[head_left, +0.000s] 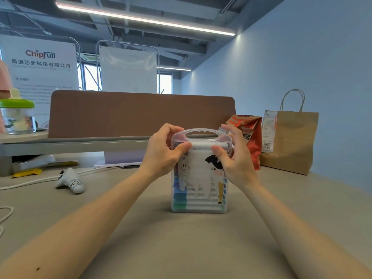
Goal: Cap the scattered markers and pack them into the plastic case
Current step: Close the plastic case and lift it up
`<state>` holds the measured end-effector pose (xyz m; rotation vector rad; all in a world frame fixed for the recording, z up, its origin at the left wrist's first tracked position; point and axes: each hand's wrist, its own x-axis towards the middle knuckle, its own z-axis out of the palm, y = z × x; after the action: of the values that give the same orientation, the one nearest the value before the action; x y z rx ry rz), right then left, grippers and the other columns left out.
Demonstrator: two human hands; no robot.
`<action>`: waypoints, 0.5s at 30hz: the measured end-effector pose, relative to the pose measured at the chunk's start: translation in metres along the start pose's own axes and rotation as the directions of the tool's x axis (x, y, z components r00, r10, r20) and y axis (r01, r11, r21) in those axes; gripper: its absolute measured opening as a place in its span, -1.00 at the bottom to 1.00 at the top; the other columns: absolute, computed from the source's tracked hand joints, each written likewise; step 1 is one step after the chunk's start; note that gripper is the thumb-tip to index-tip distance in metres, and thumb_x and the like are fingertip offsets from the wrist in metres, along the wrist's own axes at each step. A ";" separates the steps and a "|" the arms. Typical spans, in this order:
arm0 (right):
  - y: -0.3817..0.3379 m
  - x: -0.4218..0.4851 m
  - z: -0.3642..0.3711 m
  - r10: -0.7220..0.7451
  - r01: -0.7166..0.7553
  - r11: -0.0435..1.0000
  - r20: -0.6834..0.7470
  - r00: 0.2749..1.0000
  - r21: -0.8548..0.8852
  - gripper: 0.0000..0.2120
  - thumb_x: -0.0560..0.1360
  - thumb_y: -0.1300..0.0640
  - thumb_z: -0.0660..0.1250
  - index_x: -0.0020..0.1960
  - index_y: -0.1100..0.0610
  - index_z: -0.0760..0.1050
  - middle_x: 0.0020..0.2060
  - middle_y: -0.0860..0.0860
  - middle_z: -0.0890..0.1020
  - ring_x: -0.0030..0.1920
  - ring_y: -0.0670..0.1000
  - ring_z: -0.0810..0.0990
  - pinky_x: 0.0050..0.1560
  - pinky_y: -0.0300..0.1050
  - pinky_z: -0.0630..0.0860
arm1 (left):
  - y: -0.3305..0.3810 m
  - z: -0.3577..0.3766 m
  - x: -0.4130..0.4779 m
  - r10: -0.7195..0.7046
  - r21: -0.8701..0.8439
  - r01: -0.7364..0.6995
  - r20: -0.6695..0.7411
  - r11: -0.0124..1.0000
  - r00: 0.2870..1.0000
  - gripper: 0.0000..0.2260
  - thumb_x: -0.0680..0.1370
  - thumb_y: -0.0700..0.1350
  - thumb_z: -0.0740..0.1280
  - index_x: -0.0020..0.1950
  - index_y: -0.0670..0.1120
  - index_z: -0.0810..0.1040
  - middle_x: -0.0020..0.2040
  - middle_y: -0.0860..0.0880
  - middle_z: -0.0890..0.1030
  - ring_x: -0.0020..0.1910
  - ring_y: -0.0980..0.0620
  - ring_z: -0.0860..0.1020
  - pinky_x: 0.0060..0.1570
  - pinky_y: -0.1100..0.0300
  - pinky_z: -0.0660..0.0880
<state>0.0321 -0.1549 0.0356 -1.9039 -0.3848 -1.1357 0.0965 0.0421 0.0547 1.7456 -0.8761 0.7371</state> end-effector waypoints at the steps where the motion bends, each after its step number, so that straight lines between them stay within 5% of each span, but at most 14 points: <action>1: 0.000 0.000 0.000 -0.011 0.010 1.000 -0.006 1.000 -0.024 -0.58 0.53 0.02 0.37 0.35 -0.04 0.38 0.05 -0.24 0.53 -0.01 -0.10 0.62 -0.09 0.10 0.65 | -0.001 0.000 0.000 0.003 -0.002 -0.003 -0.003 1.000 1.000 -0.68 0.47 -0.05 0.49 0.16 -0.02 0.49 0.03 0.10 0.59 0.02 0.06 0.59 -0.03 0.04 0.64; 4: 0.000 0.002 -0.002 -0.018 0.017 0.998 -0.016 1.000 -0.059 -0.61 0.49 -0.07 0.35 0.29 -0.08 0.42 0.02 -0.24 0.56 0.00 -0.07 0.62 -0.09 0.10 0.64 | -0.001 0.001 0.000 0.009 -0.009 -0.009 -0.009 1.000 1.000 -0.68 0.47 -0.05 0.49 0.16 -0.02 0.48 0.03 0.11 0.58 0.02 0.06 0.58 -0.02 0.05 0.64; 9: -0.005 0.006 -0.002 0.019 -0.019 0.999 -0.013 1.000 -0.026 -0.66 0.53 0.16 0.40 0.28 0.04 0.47 0.01 -0.27 0.55 -0.02 -0.13 0.62 -0.08 -0.04 0.65 | -0.002 0.002 0.000 0.014 -0.021 -0.015 -0.017 1.000 1.000 -0.69 0.48 -0.06 0.49 0.15 -0.03 0.47 0.01 0.15 0.56 0.02 0.10 0.57 -0.02 0.13 0.63; 15: -0.003 0.007 -0.005 0.062 -0.062 0.998 0.043 0.997 0.018 -0.66 0.53 0.16 0.40 0.27 0.01 0.45 0.00 -0.29 0.55 -0.02 -0.21 0.61 -0.09 -0.05 0.65 | 0.002 0.004 -0.005 -0.064 -0.146 0.069 0.041 0.987 0.997 -0.65 0.48 -0.07 0.47 0.20 -0.02 0.44 0.08 0.09 0.58 0.05 0.09 0.60 -0.02 0.13 0.64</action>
<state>0.0312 -0.1582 0.0442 -1.9124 -0.3568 -1.0483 0.0924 0.0394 0.0501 1.6532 -0.8700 0.5838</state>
